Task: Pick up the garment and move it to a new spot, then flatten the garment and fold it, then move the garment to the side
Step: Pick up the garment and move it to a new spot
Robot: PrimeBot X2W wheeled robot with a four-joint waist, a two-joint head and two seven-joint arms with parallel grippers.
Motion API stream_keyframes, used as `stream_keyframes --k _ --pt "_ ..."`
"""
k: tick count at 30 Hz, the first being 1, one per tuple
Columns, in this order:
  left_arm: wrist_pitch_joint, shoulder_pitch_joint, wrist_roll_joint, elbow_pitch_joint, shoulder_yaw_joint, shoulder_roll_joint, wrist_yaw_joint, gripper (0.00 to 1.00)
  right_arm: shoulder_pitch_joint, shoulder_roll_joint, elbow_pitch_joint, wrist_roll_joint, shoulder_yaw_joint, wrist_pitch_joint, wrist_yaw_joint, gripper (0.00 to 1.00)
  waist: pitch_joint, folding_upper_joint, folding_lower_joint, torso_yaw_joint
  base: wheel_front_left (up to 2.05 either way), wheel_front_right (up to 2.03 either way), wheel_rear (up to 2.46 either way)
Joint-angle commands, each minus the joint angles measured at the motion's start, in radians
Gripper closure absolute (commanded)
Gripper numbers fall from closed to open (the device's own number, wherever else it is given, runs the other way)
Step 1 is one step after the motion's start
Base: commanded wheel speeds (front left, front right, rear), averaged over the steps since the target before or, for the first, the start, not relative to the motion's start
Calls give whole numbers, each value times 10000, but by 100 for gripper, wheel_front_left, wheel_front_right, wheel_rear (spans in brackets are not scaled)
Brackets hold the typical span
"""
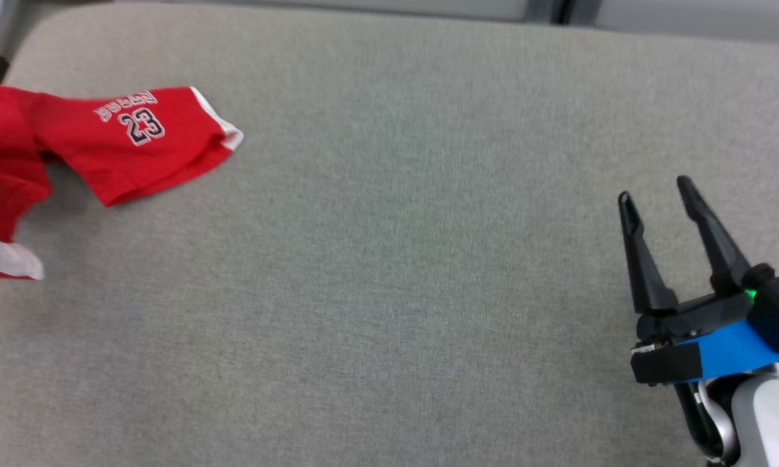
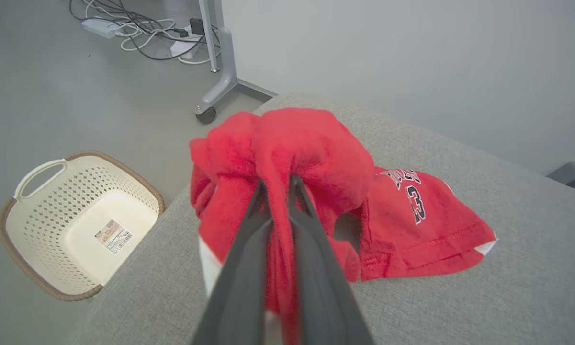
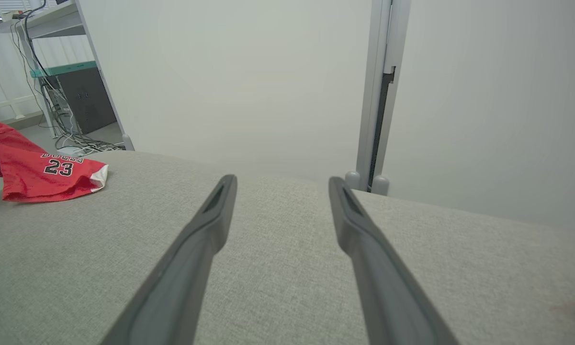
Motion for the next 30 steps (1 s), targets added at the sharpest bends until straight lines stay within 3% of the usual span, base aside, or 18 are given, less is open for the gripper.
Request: stream_keyframes --k 1,10,18,24,30 --pt "-20 -261 244 -493 -227 156 -149 100 181 112 163 109 14 -171 5 0 -710 0 1 -284 0 0 0" --pt "336 -1402 554 -3786 -1410 -217 -573 100 978 665 693 308 -188 -553 3 0 -2548 0 1 -706 0 0 0" --pt "615 -1645 459 -5669 -2707 -1418 -679 100 1313 868 577 317 -296 -468 3 0 -3005 0 1 -1439 0 0 0" --pt "366 -977 326 -5969 -3548 -2276 -716 100 1240 922 495 302 -193 -397 3 0 -2835 0 1 -2039 0 0 0" --pt "-460 -64 292 -5035 -4302 -3205 -732 100 1067 972 508 337 -78 -422 3 0 -2452 0 1 -2536 0 0 0"
